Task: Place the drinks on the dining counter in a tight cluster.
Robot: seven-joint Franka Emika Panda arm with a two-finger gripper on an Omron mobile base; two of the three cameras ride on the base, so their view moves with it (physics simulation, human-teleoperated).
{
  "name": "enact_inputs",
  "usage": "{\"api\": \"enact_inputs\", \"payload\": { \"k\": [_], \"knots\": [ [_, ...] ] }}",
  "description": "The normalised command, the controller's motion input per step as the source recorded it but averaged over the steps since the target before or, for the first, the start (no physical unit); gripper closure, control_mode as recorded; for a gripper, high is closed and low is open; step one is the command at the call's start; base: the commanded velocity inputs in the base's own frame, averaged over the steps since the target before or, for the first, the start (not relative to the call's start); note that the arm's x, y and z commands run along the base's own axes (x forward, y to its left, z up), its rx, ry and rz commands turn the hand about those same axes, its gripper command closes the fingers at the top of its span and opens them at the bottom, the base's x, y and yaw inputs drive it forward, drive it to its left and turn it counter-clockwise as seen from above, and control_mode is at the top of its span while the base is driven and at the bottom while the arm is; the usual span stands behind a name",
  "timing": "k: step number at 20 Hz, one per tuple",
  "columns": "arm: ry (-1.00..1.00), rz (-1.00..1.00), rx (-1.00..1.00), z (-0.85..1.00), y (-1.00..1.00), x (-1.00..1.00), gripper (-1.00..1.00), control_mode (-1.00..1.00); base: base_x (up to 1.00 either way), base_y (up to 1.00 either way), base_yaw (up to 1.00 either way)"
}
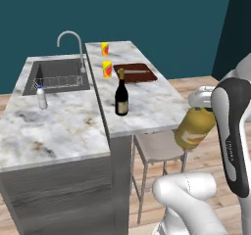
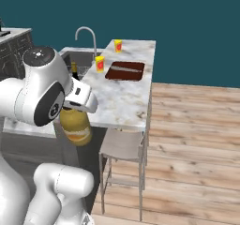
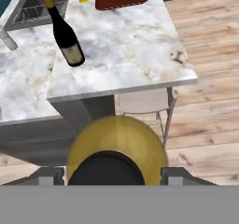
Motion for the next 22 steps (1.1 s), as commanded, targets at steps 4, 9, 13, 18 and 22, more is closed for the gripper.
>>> {"api": "enact_inputs", "payload": {
  "k": [4, 9, 13, 18, 22],
  "knots": [
    [0.00, 0.00, 0.00, 0.00, 0.00, 0.00, 1.00, 1.00, 0.62, 0.07, -0.01],
    [0.00, 0.00, 0.00, 0.00, 0.00, 0.00, 1.00, 1.00, 0.79, -0.05, -0.02],
    [0.00, 0.00, 0.00, 0.00, 0.00, 0.00, 1.00, 1.00, 0.14, -0.13, 0.00],
    [0.00, 0.00, 0.00, 0.00, 0.00, 0.00, 1.00, 1.00, 0.00, 0.00, 0.00],
    [0.00, 0.00, 0.00, 0.00, 0.00, 0.00, 1.00, 1.00, 0.04, 0.00, 0.00]
  ]
}}
